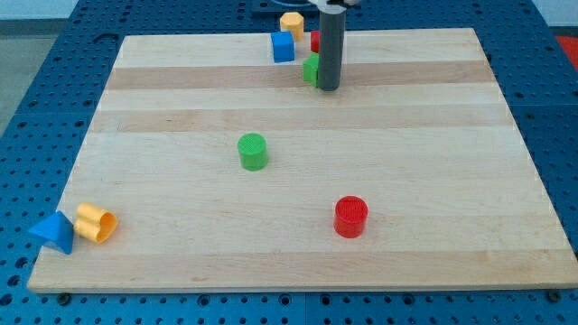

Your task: Move the green circle closer to the group of blocks

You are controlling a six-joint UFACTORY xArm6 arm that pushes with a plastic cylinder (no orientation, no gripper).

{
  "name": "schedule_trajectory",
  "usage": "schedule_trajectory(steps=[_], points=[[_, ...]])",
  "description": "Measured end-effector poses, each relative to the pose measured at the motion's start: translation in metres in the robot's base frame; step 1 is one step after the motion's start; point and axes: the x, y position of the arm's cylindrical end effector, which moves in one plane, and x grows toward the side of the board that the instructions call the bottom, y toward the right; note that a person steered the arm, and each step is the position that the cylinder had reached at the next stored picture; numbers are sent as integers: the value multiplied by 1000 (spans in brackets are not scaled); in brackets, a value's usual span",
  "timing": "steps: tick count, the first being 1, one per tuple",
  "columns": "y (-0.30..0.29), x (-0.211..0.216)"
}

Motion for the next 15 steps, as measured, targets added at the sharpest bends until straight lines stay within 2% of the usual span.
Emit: schedule_trajectory(steps=[3, 5, 6, 7, 9, 12, 15], points=[[-12, -4], [-16, 119], [-42, 169], [-77, 171], [-125, 148], [-134, 77], [-154, 77]])
